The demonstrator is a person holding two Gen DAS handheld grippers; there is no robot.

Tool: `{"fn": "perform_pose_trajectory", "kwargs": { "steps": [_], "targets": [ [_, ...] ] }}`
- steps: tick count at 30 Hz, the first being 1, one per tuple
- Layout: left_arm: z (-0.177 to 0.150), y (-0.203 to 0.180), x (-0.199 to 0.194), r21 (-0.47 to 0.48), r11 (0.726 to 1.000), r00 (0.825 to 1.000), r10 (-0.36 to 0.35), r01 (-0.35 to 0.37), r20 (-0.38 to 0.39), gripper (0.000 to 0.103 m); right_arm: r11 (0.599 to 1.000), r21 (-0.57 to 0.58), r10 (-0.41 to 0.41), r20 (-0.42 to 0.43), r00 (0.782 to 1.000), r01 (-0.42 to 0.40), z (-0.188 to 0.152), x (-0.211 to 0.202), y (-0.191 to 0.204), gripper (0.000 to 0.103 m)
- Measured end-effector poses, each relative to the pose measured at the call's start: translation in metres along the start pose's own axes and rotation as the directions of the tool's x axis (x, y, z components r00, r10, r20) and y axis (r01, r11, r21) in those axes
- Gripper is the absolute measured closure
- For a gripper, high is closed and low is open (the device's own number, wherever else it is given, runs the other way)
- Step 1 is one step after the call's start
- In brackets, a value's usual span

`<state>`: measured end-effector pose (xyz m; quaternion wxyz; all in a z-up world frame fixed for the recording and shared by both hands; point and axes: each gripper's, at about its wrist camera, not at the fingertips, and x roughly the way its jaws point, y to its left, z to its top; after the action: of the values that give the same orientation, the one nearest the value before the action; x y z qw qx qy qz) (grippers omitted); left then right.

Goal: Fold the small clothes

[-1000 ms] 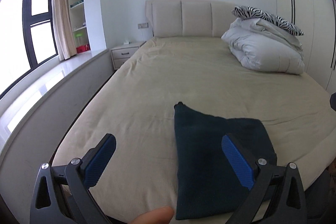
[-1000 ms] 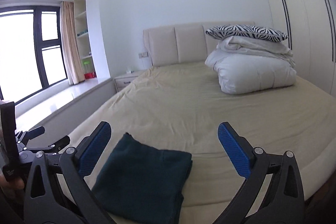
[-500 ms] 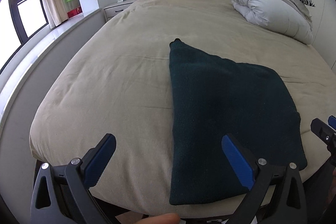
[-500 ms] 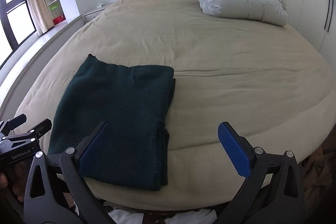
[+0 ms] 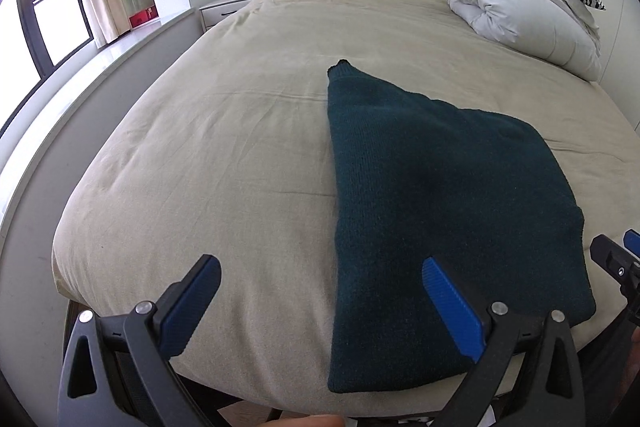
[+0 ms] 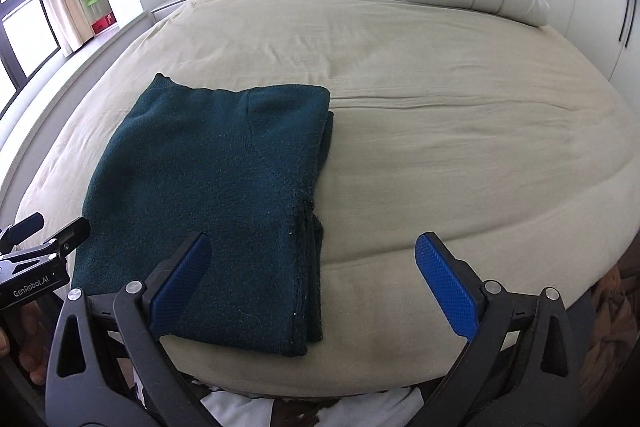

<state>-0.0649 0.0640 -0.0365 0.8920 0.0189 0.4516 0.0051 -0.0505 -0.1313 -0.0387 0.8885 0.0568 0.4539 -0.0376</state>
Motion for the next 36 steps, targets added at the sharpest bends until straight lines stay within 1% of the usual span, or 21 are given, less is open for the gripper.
{"fn": "perform_pose_trajectory", "kwargs": {
  "steps": [17,36],
  "targets": [
    [0.0003,0.0004,0.001,-0.001,1.0,1.0,-0.003,0.003,-0.003,0.0,1.0,-0.01,0.007,-0.029,1.0,-0.007,-0.0009,0.0017,0.0049,0.0],
    [0.0,0.0009,0.0022,-0.01,1.0,1.0,-0.008,0.008,-0.005,0.0,1.0,-0.017,0.015,-0.039,0.999,-0.016,-0.0007,0.0009,0.0089,0.0]
  ]
}}
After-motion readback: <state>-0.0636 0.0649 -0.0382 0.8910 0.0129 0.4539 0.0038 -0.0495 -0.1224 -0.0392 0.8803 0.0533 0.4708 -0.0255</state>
